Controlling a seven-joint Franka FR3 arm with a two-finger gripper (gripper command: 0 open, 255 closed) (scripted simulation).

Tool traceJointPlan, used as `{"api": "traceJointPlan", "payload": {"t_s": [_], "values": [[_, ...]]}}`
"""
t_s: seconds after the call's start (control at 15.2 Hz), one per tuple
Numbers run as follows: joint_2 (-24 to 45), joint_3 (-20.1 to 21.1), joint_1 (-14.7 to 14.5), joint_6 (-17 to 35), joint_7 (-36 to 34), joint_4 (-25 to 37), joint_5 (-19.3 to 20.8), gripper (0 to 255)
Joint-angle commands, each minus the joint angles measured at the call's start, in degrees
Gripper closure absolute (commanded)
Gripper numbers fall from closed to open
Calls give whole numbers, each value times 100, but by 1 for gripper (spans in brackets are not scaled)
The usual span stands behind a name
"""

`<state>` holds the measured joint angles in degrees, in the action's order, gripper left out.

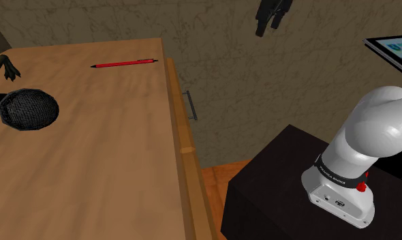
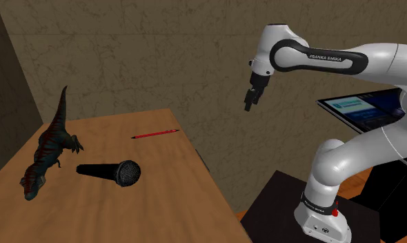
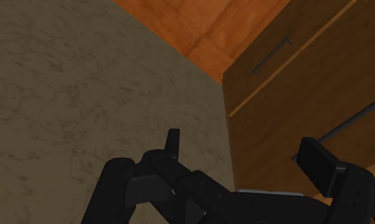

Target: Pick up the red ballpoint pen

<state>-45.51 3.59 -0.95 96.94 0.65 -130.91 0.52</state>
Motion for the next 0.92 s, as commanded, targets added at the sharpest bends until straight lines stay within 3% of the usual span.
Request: {"api": "traceJointPlan", "payload": {"t_s": [0.0,0.86], "values": [[0,0,0,0,0,0,0,0],[2992,412,-775,-214,1359,2565,-131,0]]}}
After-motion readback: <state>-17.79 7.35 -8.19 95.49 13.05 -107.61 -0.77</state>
